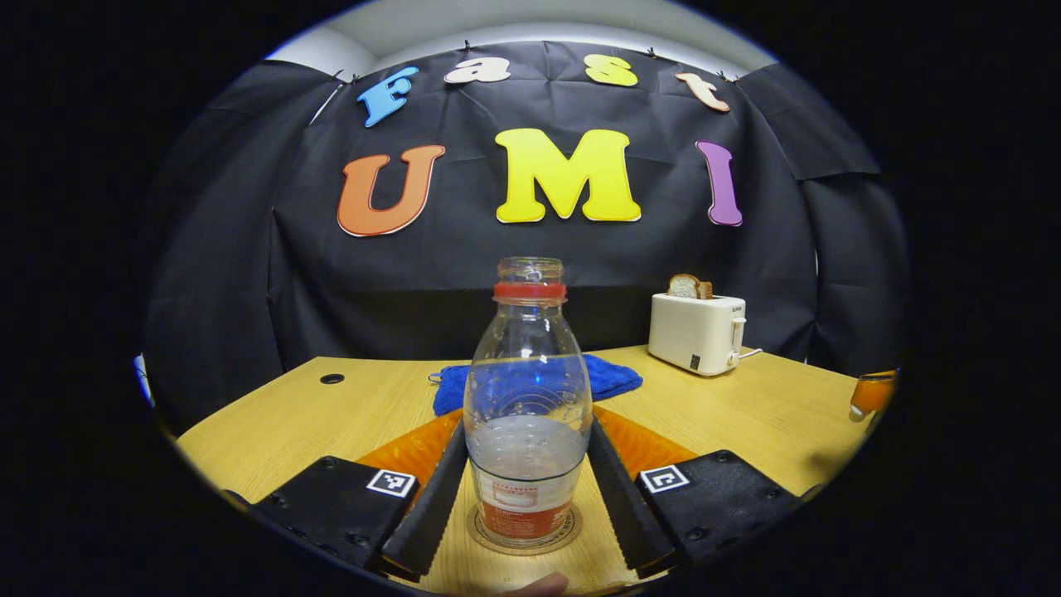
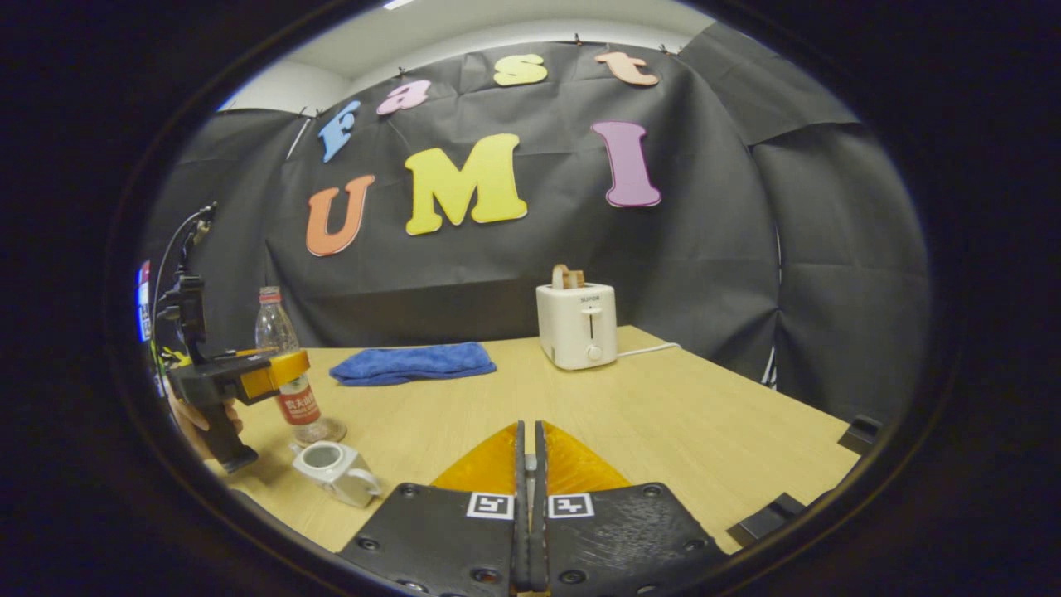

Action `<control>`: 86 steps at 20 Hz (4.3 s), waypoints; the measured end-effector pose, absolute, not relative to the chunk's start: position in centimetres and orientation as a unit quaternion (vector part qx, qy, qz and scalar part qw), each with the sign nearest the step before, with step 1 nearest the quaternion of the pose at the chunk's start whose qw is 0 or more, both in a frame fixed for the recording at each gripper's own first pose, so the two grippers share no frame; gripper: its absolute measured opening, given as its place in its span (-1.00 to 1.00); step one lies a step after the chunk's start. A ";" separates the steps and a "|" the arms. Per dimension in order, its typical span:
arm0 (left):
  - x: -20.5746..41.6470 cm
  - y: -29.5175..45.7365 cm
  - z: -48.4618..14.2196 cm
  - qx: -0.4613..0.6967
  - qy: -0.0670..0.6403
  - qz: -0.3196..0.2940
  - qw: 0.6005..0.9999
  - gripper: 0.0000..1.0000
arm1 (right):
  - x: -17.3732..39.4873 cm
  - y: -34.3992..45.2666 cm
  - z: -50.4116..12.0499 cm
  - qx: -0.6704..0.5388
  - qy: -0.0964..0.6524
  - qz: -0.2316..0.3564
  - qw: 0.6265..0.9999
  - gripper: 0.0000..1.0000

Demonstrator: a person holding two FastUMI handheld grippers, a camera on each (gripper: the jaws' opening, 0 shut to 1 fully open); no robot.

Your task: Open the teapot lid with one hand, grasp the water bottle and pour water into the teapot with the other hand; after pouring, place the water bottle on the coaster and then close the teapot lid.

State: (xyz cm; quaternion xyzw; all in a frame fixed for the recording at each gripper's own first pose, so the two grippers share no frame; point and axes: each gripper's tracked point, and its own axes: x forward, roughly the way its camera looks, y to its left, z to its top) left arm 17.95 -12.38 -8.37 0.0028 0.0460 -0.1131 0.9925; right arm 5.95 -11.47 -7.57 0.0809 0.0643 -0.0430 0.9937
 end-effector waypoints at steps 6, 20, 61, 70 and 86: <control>17.8 -11.9 -8.0 0.010 0.038 -0.117 0.992 0.70 | 5.9 -11.4 -7.8 0.082 0.067 -0.041 0.993 -0.99; 15.6 -9.7 -9.9 0.000 0.050 -0.111 0.993 0.96 | 6.0 -10.6 -8.0 0.075 0.067 -0.038 0.994 -0.99; 4.0 -2.3 -3.4 -0.001 0.047 -0.074 0.996 0.95 | 9.1 7.1 -7.7 0.015 0.111 0.139 0.984 -0.88; 3.7 -2.8 -3.4 0.010 0.053 -0.074 0.996 0.96 | 6.1 4.6 -4.9 0.011 0.081 0.121 0.989 -0.70; 1.8 -4.6 -1.4 0.035 0.041 -0.052 0.997 0.95 | 0.1 -2.5 1.6 0.002 0.042 0.075 0.996 0.92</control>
